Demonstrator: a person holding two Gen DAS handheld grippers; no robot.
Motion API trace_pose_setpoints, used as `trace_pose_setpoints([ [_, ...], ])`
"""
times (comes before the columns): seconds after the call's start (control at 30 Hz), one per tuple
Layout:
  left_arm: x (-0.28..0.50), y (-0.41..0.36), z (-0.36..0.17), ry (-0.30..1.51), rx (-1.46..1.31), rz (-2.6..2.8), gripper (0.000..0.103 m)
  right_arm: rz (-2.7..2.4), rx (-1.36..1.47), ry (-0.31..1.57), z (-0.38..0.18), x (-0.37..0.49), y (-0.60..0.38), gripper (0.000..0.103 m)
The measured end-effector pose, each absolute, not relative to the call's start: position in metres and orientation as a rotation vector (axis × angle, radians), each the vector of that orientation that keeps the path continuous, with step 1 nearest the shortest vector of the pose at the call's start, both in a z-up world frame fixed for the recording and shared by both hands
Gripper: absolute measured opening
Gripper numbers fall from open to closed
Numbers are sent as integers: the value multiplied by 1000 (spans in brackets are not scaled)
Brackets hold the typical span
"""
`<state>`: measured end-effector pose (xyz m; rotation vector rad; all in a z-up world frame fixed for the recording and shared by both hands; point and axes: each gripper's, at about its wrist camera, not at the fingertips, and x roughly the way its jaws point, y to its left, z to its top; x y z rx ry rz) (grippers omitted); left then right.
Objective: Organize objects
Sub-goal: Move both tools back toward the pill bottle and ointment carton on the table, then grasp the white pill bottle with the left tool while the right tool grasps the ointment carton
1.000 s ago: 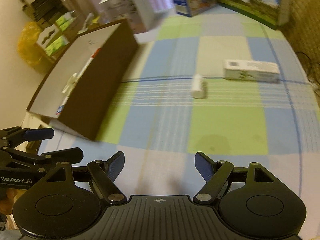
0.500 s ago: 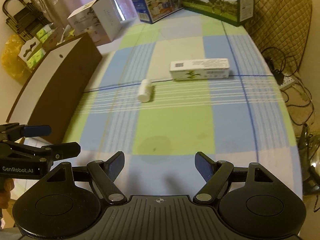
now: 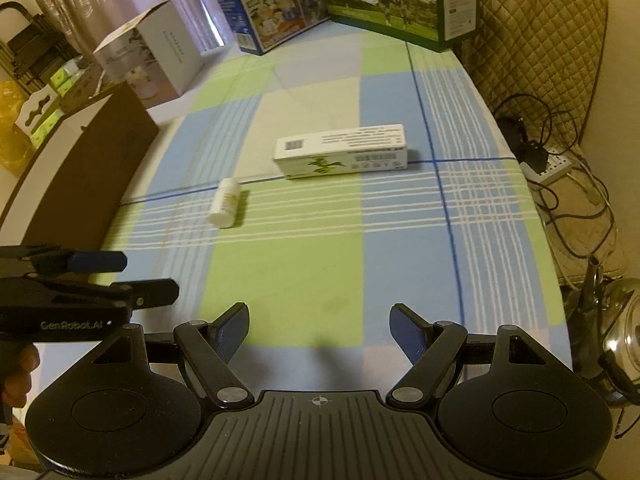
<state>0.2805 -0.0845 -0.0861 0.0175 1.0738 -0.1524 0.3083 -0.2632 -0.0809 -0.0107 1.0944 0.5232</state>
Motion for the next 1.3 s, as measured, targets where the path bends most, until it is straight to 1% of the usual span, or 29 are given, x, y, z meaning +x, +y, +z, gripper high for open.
trace_pose_setpoints([
  [0.27,327,-99,-105,1052,46,-156,65,498,-14,1078,-88,340,-273,75],
  [0.43,351,-100,-116,1053,45,-141,63,498,-26,1048,-88,359,-274,75],
  [0.63,373,-97,-132,1065,43,-111,54,488,-11,1009,-89,389,-276,75],
  [0.67,376,-96,-134,1067,39,-105,52,488,-12,1002,-89,394,-276,75],
  [0.7,379,-95,-135,1068,35,-101,46,488,-12,996,-89,398,-276,75],
  [0.73,381,-94,-137,1070,30,-97,44,487,-11,986,-89,402,-276,74],
  [0.8,385,-92,-139,1069,26,-84,44,486,-4,963,-88,412,-275,74],
  [0.83,387,-91,-141,1067,25,-82,43,489,0,952,-88,417,-274,71],
  [0.87,388,-91,-142,1067,25,-81,38,489,4,940,-88,423,-273,61],
  [0.9,389,-91,-142,1066,25,-79,32,482,8,928,-88,429,-273,55],
  [0.97,390,-89,-144,1066,27,-75,22,486,35,916,-89,442,-272,35],
  [1.03,389,-87,-145,1059,37,-63,22,494,81,905,-93,455,-272,25],
  [1.13,386,-79,-144,1056,36,-43,22,492,117,920,-101,473,-272,17],
  [1.3,374,-58,-142,1063,10,5,22,495,220,999,-115,486,-277,16],
])
